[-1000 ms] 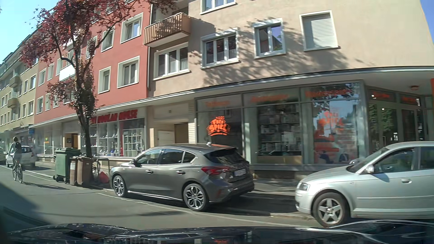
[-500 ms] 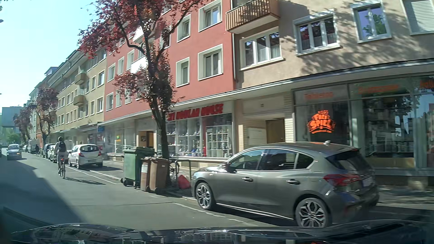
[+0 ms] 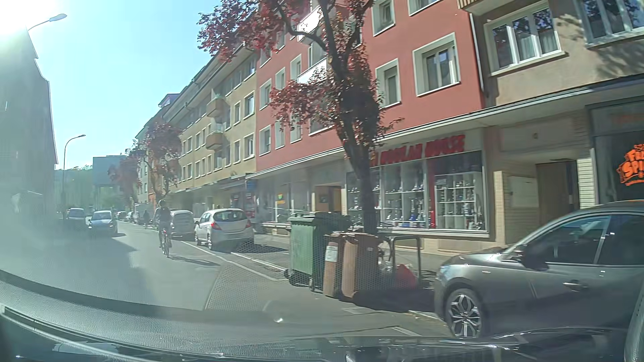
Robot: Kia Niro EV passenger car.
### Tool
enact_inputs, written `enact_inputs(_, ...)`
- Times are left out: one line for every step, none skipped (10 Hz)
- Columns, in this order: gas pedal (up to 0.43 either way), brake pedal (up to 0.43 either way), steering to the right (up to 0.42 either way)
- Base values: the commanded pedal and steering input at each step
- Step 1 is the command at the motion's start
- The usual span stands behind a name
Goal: Follow the waypoints while adhering to traffic rules and regulations
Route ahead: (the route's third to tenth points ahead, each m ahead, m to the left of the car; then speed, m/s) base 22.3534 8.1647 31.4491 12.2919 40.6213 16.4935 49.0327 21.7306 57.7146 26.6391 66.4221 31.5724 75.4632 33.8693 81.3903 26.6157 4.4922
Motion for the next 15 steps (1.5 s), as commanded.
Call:
enact_inputs(0.22,0.0,-0.438)
enact_inputs(0.22,0.0,-0.407)
enact_inputs(0.22,0.0,-0.367)
enact_inputs(0.209,0.0,-0.33)
enact_inputs(0.197,0.0,-0.279)
enact_inputs(0.189,0.0,-0.25)
enact_inputs(0.189,0.0,-0.214)
enact_inputs(0.177,0.0,-0.186)
enact_inputs(0.169,0.0,-0.167)
enact_inputs(0.169,0.0,-0.154)
enact_inputs(0.157,0.0,-0.135)
enact_inputs(0.157,0.0,-0.113)
enact_inputs(0.157,0.0,-0.1)
enact_inputs(0.157,0.0,-0.095)
enact_inputs(0.157,0.0,-0.094)
